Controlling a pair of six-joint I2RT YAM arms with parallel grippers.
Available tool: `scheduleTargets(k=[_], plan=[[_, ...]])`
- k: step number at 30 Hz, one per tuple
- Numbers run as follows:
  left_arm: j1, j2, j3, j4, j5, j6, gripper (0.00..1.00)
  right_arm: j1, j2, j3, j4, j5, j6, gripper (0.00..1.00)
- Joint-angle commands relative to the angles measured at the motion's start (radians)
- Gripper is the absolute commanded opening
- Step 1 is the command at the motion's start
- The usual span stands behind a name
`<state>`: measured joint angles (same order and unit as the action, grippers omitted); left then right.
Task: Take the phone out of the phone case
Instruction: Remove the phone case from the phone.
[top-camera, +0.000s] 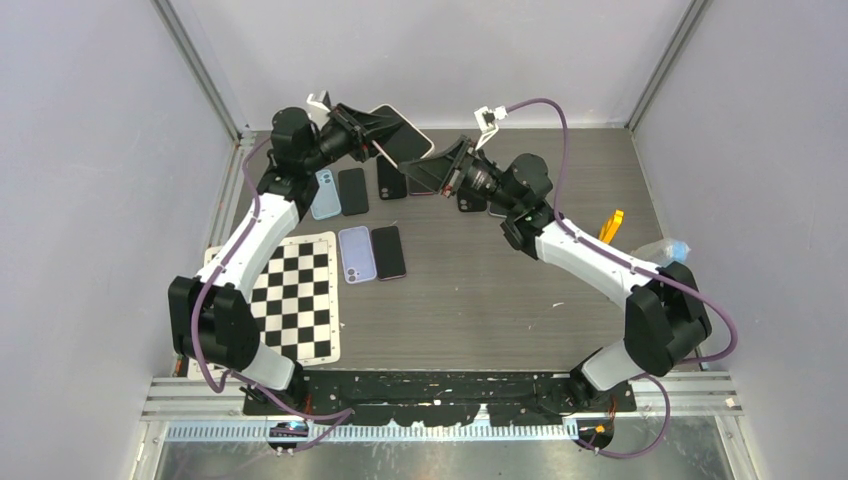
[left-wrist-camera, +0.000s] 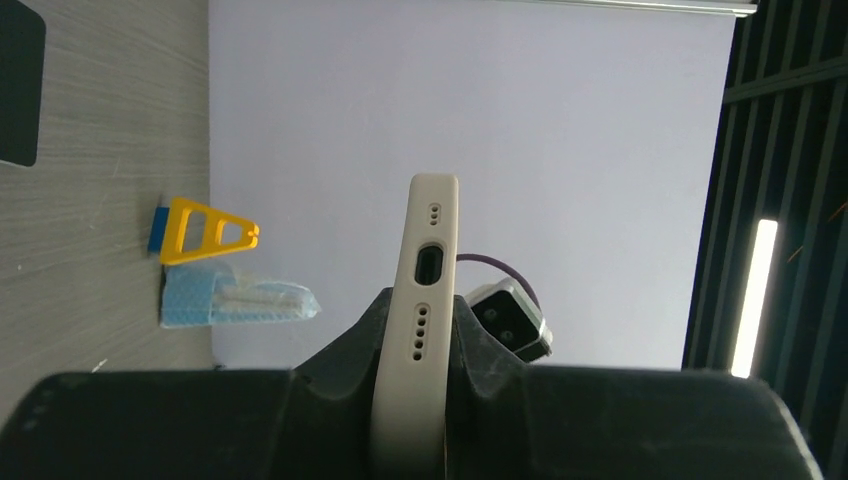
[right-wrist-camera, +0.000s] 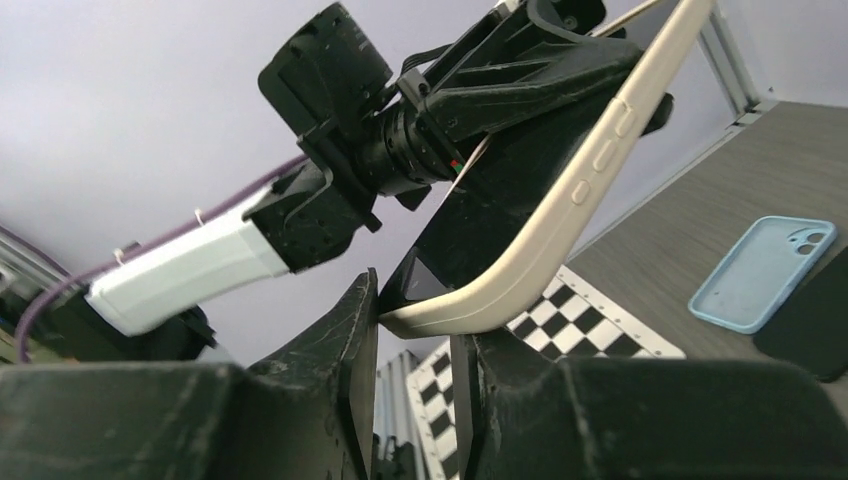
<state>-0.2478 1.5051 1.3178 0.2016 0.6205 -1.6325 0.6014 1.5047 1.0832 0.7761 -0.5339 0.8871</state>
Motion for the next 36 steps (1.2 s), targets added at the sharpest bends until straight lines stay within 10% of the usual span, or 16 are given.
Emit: scheduleTargets(k=[1, 14, 22, 36], plan=[[-0.013, -0.042, -0.002, -0.089, 0.043, -0.112, 0.0, 0.032, -0.038, 0.013, -0.159, -0.139, -0.403, 0.19], [-0.013, -0.064, 0.018, -0.148, 0.001, -0.039, 0.0, 0.042, -0.092, -0.03, -0.24, 0.045, -0.48, 0.16], [0.024, -0.074, 0.044, -0.117, -0.021, 0.067, 0.0, -0.004, -0.16, -0.042, -0.297, -0.031, -0.347, 0.61], [0.068, -0.158, 0.35, -0.429, 0.203, 0.827, 0.0, -0.114, -0.206, 0.084, -0.384, -0.199, -0.023, 0.69]])
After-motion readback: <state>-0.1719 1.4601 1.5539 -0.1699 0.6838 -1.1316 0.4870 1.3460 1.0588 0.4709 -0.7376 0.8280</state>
